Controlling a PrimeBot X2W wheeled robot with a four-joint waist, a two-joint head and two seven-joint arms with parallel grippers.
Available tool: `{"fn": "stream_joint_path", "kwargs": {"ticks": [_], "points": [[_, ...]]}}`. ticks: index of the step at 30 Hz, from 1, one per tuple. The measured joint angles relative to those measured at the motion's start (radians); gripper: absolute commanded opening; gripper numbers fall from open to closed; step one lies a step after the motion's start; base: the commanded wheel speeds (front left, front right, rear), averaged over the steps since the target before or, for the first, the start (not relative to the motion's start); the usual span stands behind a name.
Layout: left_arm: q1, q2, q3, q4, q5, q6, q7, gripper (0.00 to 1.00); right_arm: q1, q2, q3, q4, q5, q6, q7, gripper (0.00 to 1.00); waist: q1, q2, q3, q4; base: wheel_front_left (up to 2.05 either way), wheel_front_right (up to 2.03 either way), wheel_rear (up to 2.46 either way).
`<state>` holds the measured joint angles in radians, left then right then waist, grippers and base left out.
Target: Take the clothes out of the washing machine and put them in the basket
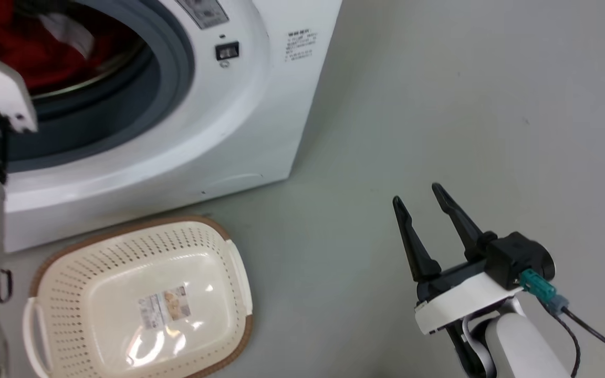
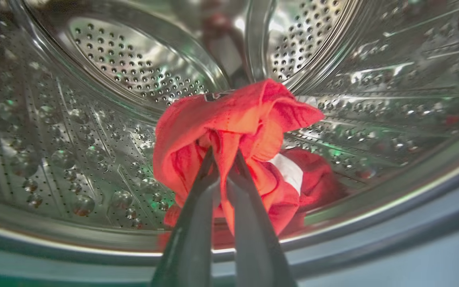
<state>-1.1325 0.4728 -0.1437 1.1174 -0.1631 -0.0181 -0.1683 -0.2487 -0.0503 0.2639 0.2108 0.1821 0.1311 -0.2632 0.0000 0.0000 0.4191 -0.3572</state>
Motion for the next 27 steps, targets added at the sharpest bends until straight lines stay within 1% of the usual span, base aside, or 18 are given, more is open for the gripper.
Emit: {"fn": "stream_joint_path", "kwargs": {"ticks": [5, 11, 15, 19, 27], "points": [[0.084, -0.05, 0.014, 0.03, -0.035, -0.015, -0.07, 0.0, 0.035, 0.0, -0.02, 0.032, -0.026, 0.0, 0.0, 1.0, 0.0, 0.0, -0.084, 0.032, 0.0, 0.0, 0.0], [0.186, -0.108, 0.028, 0.005, -0.069, -0.036, -0.091, 0.0, 0.083, 0.0, -0.048, 0.044, -0.044, 0.0, 0.019, 1.0, -0.0001, 0.0, -0.183, 0.075, 0.0, 0.0, 0.0], [0.267, -0.135, 0.055, -0.108, -0.087, -0.041, -0.093, 0.0, 0.108, 0.0, -0.064, 0.032, -0.057, 0.0, 0.036, 1.0, -0.0001, 0.0, -0.238, 0.106, 0.0, 0.0, 0.0], [0.388, -0.178, 0.076, -0.243, -0.094, -0.043, -0.095, 0.0, 0.147, 0.0, -0.09, 0.017, -0.069, 0.0, 0.058, 1.0, -0.0002, 0.0, -0.283, 0.141, 0.0, 0.0, 0.0], [0.611, -0.24, 0.109, -0.534, -0.086, -0.044, -0.095, 0.0, 0.192, 0.0, -0.113, -0.024, -0.095, 0.0, 0.1, 1.0, -0.0002, 0.0, -0.346, 0.201, 0.0, 0.0, 0.0]]}}
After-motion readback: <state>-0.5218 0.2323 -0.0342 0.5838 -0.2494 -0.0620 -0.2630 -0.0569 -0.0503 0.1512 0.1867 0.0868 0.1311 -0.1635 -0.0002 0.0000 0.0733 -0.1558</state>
